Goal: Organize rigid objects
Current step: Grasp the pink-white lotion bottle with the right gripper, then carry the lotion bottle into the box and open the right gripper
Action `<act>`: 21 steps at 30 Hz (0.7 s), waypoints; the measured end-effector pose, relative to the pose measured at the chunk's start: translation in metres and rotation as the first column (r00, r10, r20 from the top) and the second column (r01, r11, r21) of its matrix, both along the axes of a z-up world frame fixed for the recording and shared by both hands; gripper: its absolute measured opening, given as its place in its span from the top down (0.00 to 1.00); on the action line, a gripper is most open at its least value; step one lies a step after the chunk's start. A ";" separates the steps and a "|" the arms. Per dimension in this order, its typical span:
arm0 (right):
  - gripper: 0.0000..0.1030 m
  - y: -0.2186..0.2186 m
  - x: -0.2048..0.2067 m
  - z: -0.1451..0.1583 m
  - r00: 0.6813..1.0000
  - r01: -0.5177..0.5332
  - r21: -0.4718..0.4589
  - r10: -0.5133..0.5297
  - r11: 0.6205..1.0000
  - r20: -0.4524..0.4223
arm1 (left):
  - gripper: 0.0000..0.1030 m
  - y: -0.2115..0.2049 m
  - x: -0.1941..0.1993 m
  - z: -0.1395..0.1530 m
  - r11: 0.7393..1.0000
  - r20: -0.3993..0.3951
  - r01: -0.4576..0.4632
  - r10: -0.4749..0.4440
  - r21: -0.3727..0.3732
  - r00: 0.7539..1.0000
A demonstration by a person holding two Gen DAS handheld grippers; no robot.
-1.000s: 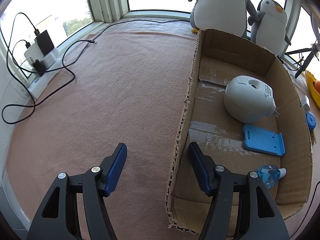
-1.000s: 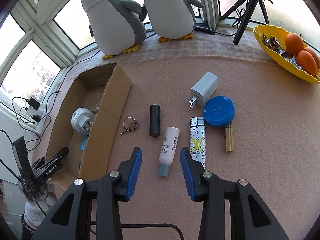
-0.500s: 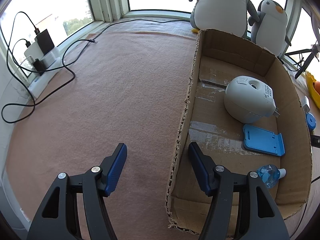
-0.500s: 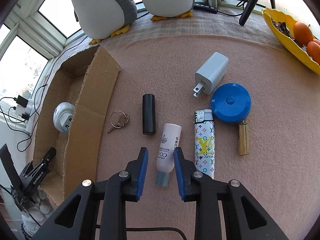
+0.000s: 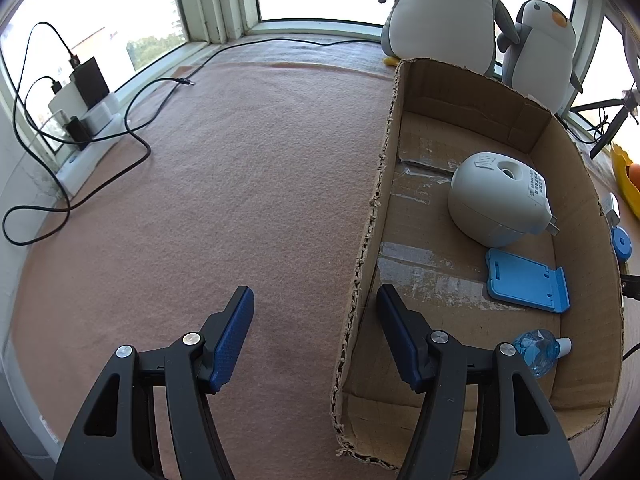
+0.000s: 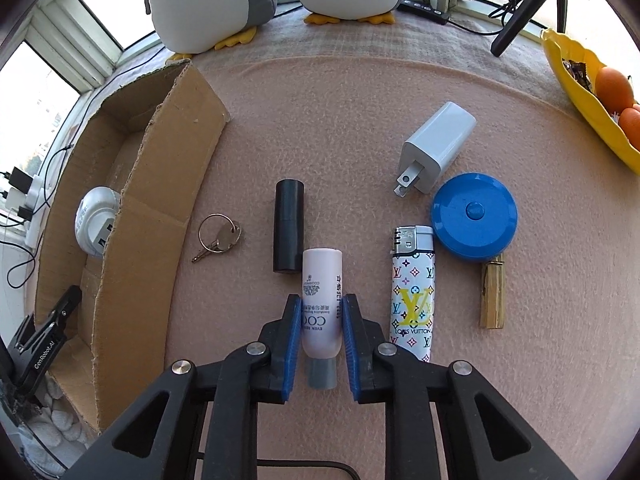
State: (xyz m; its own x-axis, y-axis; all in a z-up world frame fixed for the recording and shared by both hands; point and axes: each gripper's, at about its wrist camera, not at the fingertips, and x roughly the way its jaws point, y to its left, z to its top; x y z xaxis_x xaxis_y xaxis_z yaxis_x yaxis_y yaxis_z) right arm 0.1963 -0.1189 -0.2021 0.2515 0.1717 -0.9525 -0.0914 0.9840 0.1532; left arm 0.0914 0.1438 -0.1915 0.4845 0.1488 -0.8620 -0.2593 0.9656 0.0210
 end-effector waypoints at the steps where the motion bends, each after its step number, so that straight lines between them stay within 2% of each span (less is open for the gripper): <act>1: 0.82 0.000 0.000 0.000 1.000 0.000 -0.001 0.000 1.000 0.002 | 0.38 0.000 0.000 0.000 1.000 0.000 0.000 0.000 0.000 1.000; 13: 0.83 -0.005 -0.010 0.006 1.000 0.011 0.009 -0.011 1.000 0.029 | 0.38 0.001 -0.001 -0.001 1.000 0.002 -0.002 0.002 -0.002 1.000; 21: 0.83 0.000 -0.022 0.035 0.996 -0.014 0.023 0.012 1.000 0.093 | 0.38 0.001 -0.001 -0.001 1.000 0.002 -0.002 0.002 -0.002 1.000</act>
